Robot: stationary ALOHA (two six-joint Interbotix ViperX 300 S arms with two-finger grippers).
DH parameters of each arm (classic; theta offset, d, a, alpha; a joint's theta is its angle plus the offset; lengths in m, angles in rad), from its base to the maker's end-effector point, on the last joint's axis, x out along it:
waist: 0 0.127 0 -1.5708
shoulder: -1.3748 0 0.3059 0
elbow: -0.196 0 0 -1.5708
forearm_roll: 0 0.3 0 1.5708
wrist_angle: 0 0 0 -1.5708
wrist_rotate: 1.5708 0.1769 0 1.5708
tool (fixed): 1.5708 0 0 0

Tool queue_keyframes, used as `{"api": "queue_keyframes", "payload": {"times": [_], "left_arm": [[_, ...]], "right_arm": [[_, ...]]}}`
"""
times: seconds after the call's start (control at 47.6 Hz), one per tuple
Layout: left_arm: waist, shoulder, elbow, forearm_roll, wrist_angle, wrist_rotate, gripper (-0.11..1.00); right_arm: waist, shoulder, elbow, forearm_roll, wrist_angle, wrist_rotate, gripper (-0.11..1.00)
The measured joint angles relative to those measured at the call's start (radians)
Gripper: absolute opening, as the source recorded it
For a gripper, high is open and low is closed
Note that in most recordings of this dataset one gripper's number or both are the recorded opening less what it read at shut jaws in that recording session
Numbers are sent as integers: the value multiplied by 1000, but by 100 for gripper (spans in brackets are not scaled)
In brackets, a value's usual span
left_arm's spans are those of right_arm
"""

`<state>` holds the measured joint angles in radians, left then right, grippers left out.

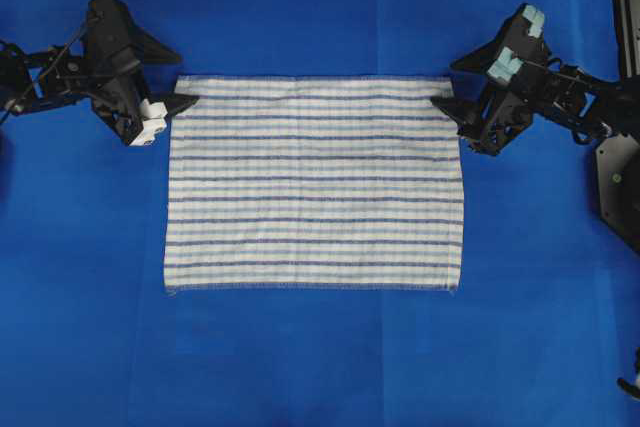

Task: Fold the blue towel.
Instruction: 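Move both grippers to the towel's top corners and pinch them, then lift the top corners and fold them down toward the bottom edge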

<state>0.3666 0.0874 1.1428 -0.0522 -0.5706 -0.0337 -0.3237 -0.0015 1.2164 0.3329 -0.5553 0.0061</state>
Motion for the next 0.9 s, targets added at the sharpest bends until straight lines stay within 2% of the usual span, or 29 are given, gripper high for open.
{"api": "queue_keyframes", "payload": {"times": [0.105, 0.189, 0.273, 0.357, 0.651, 0.903], "left_arm": [[6, 5, -3, -2, 5, -2, 65], [9, 6, -8, -5, 15, -2, 43], [8, 6, -14, -3, 34, -6, 20], [-3, 6, -14, 0, 43, -5, 3], [-9, 0, -20, 0, 52, 15, 3], [-28, -55, -40, 3, 126, 35, 3]], "right_arm": [[8, 9, -3, 2, -3, 0, 27], [14, 11, -5, 2, -3, 0, 12], [17, 11, -6, 0, -3, -2, 2], [20, 11, -6, 2, -3, -2, -1], [21, -6, -5, 0, -2, -3, -1], [21, -124, 14, 2, 35, -6, -1]]}}
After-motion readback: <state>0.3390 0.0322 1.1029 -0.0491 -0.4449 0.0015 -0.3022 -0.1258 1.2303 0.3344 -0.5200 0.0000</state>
